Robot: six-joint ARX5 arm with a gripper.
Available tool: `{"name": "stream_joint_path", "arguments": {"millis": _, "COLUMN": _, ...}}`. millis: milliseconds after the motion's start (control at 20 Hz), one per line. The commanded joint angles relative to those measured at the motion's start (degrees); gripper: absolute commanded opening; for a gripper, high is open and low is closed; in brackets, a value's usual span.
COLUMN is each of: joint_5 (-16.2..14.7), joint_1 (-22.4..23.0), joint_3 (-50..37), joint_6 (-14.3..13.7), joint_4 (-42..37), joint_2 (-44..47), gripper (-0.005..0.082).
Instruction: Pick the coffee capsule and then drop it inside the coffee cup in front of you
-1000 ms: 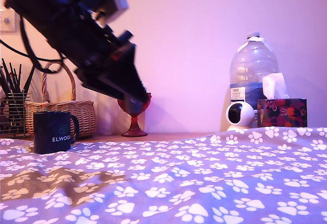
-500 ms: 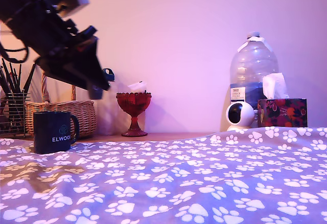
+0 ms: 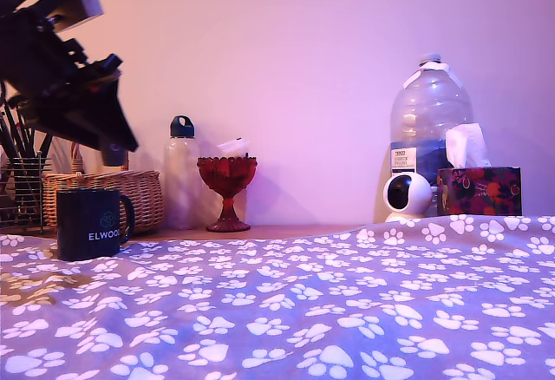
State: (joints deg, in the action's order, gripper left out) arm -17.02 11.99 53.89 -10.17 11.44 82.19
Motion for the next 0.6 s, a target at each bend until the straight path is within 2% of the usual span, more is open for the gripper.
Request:
{"name": "stream_joint_path", "arguments": {"millis": 0, "joint_5": 0.8, "joint_1": -1.3, "joint_3": 0.3, "joint_6": 0.3, "joint_4": -1.2, "joint_2": -0.6, "gripper": 0.0157}}
{"name": "stream_joint_path", "arguments": {"millis": 250, "joint_5": 1.3, "joint_1": -6.3, "joint_3": 0.3, "joint_6": 1.2, "joint_4": -2.9, "joint_2": -0.6, "gripper": 0.0157}}
{"name": "stream_joint_path", "arguments": {"millis": 550, "joint_5": 4.5, "joint_1": -10.0, "joint_3": 0.3, "joint_6": 2.3, "joint_4": -3.0, "joint_2": -0.6, "gripper": 0.0157}}
